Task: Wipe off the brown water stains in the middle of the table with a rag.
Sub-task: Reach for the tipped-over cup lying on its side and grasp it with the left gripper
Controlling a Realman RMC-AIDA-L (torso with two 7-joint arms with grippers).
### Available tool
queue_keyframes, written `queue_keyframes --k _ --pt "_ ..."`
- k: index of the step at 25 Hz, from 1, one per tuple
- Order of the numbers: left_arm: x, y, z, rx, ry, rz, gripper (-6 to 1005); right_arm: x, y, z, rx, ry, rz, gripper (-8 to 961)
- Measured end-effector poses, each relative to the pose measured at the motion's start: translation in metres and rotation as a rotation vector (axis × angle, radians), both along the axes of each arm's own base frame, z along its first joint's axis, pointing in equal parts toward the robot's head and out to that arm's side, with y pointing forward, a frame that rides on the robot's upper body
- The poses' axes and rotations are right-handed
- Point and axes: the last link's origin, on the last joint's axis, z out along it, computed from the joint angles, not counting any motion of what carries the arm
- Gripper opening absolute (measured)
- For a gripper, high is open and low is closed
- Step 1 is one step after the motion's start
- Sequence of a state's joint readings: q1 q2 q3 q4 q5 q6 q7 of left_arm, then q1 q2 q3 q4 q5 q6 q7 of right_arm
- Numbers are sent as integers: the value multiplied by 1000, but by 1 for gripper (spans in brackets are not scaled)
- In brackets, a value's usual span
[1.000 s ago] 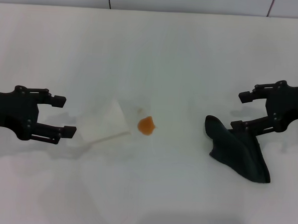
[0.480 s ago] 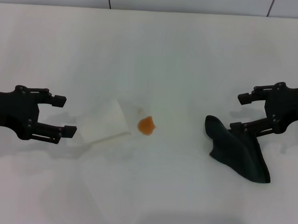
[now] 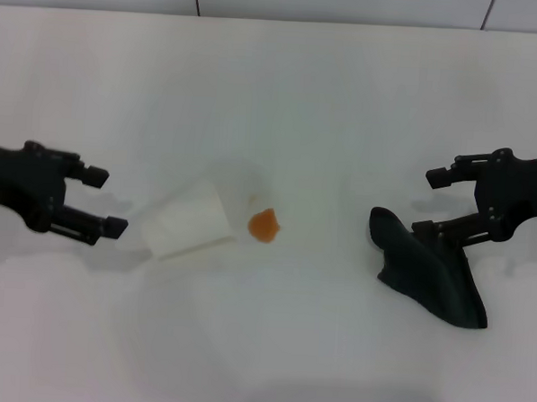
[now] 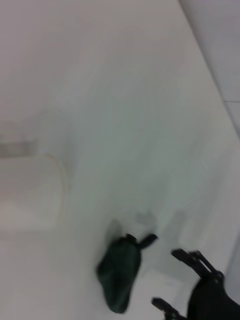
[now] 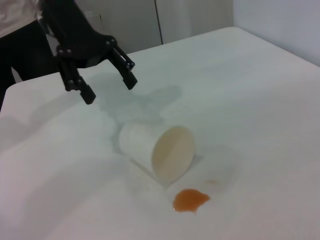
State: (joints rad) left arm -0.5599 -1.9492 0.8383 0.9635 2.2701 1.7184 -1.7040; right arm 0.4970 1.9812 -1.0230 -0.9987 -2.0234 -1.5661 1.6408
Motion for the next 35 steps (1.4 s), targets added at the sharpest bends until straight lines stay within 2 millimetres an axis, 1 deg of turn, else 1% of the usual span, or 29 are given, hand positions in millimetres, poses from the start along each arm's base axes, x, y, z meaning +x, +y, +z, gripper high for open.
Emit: queue_keyframes --k 6,11,14,17,19,23,28,35 --pt "28 24 0 -59 124 -35 893 -1 1 -1 4 1 6 854" --pt "45 37 -2 -102 226 -60 892 -4 2 -3 2 3 14 854" --pt "46 39 -4 -124 276 -53 892 -11 5 -6 0 9 31 854" --pt "42 37 -6 -142 318 -39 892 -19 8 -9 -4 15 51 854" --pt "41 37 -11 -155 354 -33 892 -21 9 -10 -8 15 55 854" --pt "52 40 -21 -161 395 -60 892 -20 8 -11 -12 14 51 854" --pt "64 44 -24 -143 399 -89 892 -20 8 -12 -15 12 52 854" --pt "71 43 -36 -155 409 -100 891 -21 7 -16 -27 10 52 853"
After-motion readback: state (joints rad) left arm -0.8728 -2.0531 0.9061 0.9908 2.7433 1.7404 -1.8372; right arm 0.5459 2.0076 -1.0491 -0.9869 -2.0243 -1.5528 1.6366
